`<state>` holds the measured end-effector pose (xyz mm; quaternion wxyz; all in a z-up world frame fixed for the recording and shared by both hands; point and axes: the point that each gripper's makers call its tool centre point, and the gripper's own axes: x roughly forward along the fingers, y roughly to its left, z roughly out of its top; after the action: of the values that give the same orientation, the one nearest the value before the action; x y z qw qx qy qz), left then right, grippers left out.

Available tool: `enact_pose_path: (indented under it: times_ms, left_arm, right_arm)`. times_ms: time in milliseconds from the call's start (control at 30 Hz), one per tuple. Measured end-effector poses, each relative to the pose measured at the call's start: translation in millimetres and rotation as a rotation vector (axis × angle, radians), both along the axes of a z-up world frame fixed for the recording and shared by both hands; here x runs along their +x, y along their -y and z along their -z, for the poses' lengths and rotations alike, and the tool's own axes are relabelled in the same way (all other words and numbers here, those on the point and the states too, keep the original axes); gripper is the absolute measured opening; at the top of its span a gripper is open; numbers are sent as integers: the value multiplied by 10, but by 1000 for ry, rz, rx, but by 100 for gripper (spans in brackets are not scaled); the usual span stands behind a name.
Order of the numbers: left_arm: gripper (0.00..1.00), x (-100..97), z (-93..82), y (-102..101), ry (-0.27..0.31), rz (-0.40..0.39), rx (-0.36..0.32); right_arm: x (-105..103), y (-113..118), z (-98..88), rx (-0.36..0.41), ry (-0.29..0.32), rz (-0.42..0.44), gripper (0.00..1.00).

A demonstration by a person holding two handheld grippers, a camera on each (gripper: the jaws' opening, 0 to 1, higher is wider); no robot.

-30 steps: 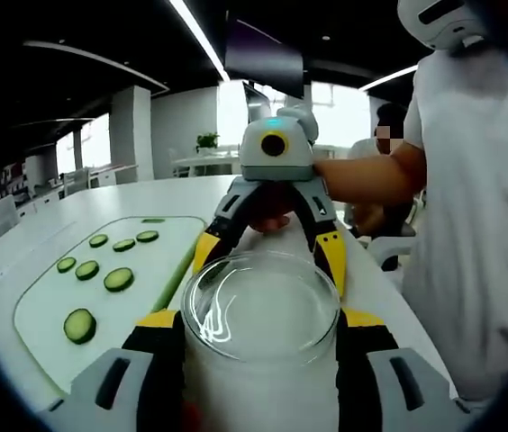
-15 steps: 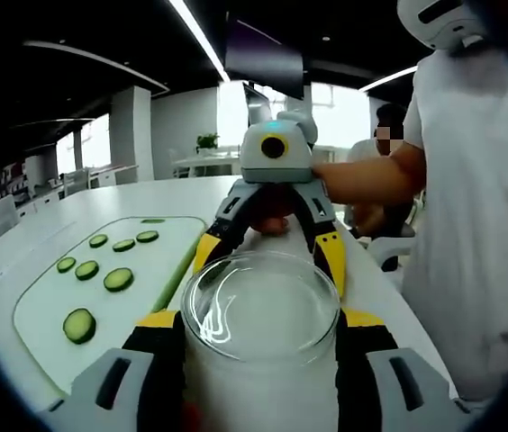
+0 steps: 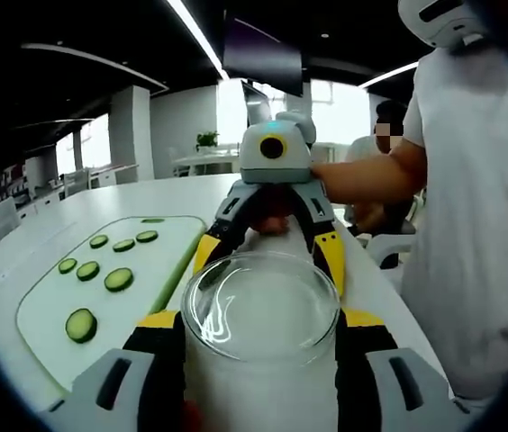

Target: Open the petri dish lid, add cucumber slices into the petri dish, and close the lid

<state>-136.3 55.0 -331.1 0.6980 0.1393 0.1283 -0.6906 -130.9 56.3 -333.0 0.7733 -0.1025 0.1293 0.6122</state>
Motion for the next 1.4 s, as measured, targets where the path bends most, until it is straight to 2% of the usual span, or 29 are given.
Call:
enact_pose_path:
  times_ms: [233, 400, 600, 833, 1400]
  left_arm:
    - [66, 12, -23, 7, 19, -4, 4]
    - [66, 5, -93, 3, 4, -7, -14]
    - [66, 1, -109, -11, 13, -11, -6]
    - [66, -3, -219, -54, 23, -22, -15]
    - [65, 1, -204, -150, 42, -45, 7]
  right_arm:
    - [3, 1, -44, -39, 16, -6, 65]
    - [-16, -19, -112, -26, 15, -9, 65]
    - [-15, -48, -140, -30, 21, -15, 65]
    - [-18, -91, -238, -20, 33, -26, 65]
    - [-12, -190, -217, -32, 42, -48, 65]
